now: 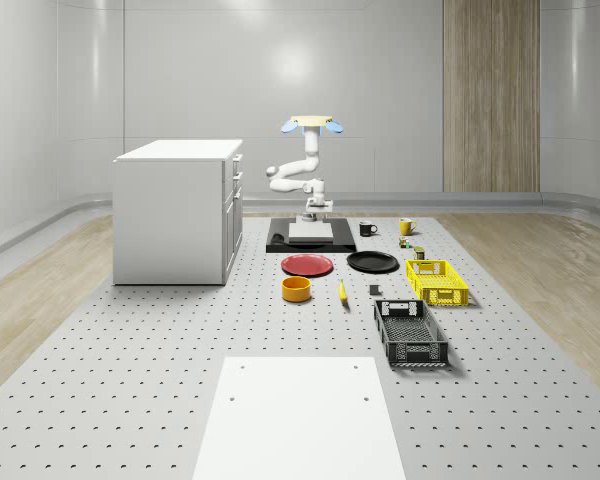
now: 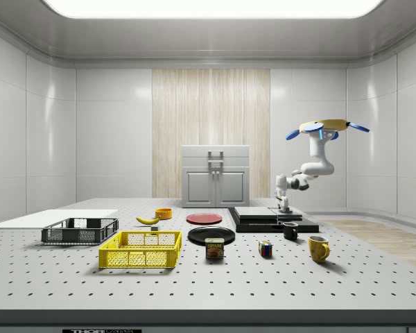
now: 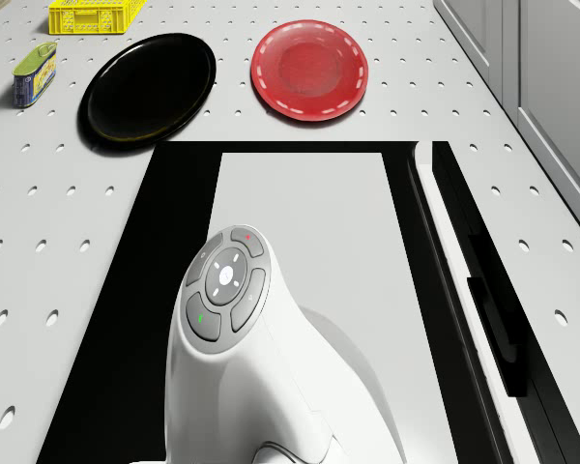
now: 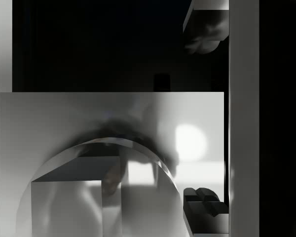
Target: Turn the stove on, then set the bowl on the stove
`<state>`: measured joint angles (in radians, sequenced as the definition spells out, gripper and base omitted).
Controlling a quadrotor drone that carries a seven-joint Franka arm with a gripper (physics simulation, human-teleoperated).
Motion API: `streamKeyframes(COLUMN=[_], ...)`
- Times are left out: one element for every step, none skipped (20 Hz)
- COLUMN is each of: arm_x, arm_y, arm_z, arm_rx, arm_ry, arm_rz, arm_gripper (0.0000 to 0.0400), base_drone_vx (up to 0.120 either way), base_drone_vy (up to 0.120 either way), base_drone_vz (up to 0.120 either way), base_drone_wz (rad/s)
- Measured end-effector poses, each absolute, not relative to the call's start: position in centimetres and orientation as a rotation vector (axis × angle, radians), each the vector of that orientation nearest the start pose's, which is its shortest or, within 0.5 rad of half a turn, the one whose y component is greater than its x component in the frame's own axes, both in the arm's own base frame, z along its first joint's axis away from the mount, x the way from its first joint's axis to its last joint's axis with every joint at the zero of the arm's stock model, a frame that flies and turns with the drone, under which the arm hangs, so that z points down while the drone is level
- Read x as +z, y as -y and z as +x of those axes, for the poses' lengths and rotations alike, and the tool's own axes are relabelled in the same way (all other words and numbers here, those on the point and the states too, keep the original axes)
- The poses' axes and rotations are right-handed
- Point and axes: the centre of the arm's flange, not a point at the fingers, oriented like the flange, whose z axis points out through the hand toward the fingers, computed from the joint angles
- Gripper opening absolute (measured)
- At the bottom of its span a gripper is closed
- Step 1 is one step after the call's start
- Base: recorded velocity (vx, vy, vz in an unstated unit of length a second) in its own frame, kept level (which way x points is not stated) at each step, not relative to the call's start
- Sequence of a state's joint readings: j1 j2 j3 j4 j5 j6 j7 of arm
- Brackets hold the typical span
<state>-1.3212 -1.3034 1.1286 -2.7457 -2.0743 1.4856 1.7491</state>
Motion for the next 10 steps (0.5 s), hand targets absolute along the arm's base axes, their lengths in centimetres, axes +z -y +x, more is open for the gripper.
streamKeyframes(arm_x=[56.5,56.5,56.5,56.5,56.5,56.5,56.5,56.5,56.5,56.5], arm_y=[4.0,3.6,3.2,2.7,2.3,1.8,1.3,0.8,0.4,0.0], arm_z=[32.9,32.9,32.9,32.9,32.9,32.9,32.9,32.9,32.9,32.9], arm_rx=[0.785,0.785,0.785,0.785,0.785,0.785,0.785,0.785,0.785,0.785], arm_ry=[0.002,0.002,0.002,0.002,0.002,0.002,0.002,0.002,0.002,0.002], arm_rz=[0.000,0.000,0.000,0.000,0.000,0.000,0.000,0.000,0.000,0.000], arm_gripper=[0.0400,0.0400,0.0400,0.0400,0.0400,0.0400,0.0400,0.0400,0.0400,0.0400], base_drone_vx=[0.000,0.000,0.000,0.000,0.000,0.000,0.000,0.000,0.000,0.080], base_drone_vy=[0.000,0.000,0.000,0.000,0.000,0.000,0.000,0.000,0.000,0.000], base_drone_vz=[0.000,0.000,0.000,0.000,0.000,0.080,0.120,0.120,0.120,0.120], base_drone_wz=[0.000,0.000,0.000,0.000,0.000,0.000,0.000,0.000,0.000,0.000])
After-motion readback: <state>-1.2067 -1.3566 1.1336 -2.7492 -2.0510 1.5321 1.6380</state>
